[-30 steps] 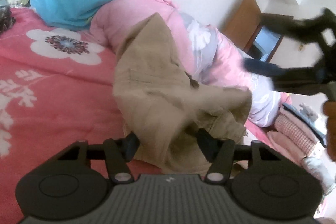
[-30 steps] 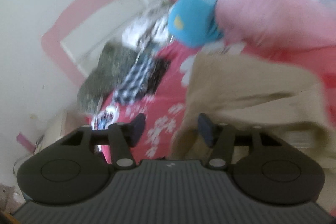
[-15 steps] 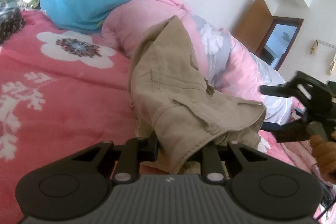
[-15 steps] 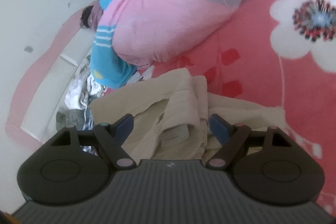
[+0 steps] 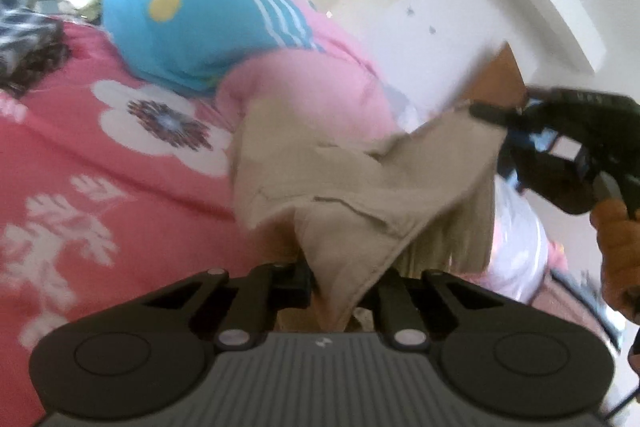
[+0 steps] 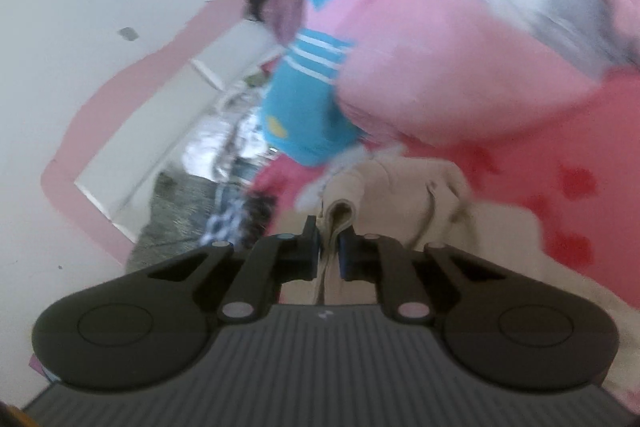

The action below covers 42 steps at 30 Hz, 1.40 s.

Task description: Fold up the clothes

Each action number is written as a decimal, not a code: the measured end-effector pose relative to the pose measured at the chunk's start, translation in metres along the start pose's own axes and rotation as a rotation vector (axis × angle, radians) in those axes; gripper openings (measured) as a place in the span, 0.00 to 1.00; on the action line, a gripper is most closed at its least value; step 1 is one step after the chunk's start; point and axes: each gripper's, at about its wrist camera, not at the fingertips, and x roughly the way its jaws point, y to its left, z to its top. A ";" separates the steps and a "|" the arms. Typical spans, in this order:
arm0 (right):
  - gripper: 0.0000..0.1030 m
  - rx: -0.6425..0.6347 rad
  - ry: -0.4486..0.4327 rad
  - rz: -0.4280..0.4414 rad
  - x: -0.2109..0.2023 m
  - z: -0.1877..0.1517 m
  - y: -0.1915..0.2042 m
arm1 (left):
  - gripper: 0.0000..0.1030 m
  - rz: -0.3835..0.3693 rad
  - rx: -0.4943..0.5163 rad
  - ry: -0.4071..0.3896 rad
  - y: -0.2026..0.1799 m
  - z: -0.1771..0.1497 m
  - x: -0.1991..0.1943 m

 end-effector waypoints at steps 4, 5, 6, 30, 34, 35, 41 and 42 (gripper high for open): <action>0.07 -0.031 -0.033 0.054 0.038 0.023 0.036 | 0.21 0.005 -0.070 -0.040 0.017 0.017 -0.006; 0.07 -0.036 -0.029 0.063 0.050 0.028 0.044 | 0.25 0.000 -0.084 -0.036 0.021 0.019 -0.006; 0.07 -0.047 -0.022 0.065 0.063 0.033 0.053 | 0.28 -0.004 -0.093 -0.029 0.024 0.021 -0.005; 0.07 -0.114 0.048 0.072 0.274 0.086 0.112 | 0.07 0.393 -0.114 -0.080 0.079 0.043 -0.006; 0.07 -0.115 0.099 0.068 0.317 0.072 0.109 | 0.07 0.444 -0.107 -0.100 0.081 0.044 -0.007; 0.07 -0.126 0.110 0.075 0.326 0.068 0.110 | 0.07 0.460 -0.097 -0.107 0.080 0.044 -0.008; 0.40 -0.246 0.270 -0.026 0.380 0.046 0.111 | 0.09 0.485 -0.106 -0.080 0.082 0.042 -0.011; 0.43 -0.247 0.284 -0.034 0.380 0.044 0.109 | 0.09 0.490 -0.104 -0.082 0.081 0.042 -0.011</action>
